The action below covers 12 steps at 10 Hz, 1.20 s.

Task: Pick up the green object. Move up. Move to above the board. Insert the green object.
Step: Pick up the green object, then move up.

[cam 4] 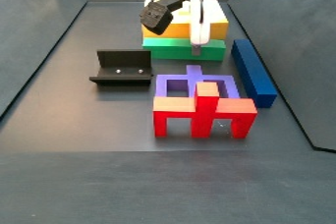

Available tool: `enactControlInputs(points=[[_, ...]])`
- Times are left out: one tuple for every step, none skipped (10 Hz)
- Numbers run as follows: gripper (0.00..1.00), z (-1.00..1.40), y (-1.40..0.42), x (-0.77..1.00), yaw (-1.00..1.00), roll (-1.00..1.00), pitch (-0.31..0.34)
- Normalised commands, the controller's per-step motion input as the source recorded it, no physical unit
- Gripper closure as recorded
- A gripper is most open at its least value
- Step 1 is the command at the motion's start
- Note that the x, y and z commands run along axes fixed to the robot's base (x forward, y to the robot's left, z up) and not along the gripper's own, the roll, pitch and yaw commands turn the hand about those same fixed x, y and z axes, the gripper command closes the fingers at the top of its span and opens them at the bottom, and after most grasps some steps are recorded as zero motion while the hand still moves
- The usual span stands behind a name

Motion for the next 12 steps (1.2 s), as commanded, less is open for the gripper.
enactControlInputs(points=[[1.00, 0.00, 0.00, 0.00, 0.00, 0.00, 0.000], [1.00, 0.00, 0.00, 0.00, 0.00, 0.00, 0.000], [1.00, 0.00, 0.00, 0.00, 0.00, 0.00, 0.000], [1.00, 0.00, 0.00, 0.00, 0.00, 0.00, 0.000], [1.00, 0.00, 0.00, 0.00, 0.00, 0.00, 0.000], [1.00, 0.00, 0.00, 0.00, 0.00, 0.00, 0.000], [1.00, 0.00, 0.00, 0.00, 0.00, 0.00, 0.000], [1.00, 0.00, 0.00, 0.00, 0.00, 0.00, 0.000], [1.00, 0.00, 0.00, 0.00, 0.00, 0.00, 0.000], [1.00, 0.00, 0.00, 0.00, 0.00, 0.00, 0.000], [1.00, 0.83, 0.00, 0.00, 0.00, 0.00, 0.000], [1.00, 0.77, 0.00, -0.04, 0.01, 0.00, 0.032]])
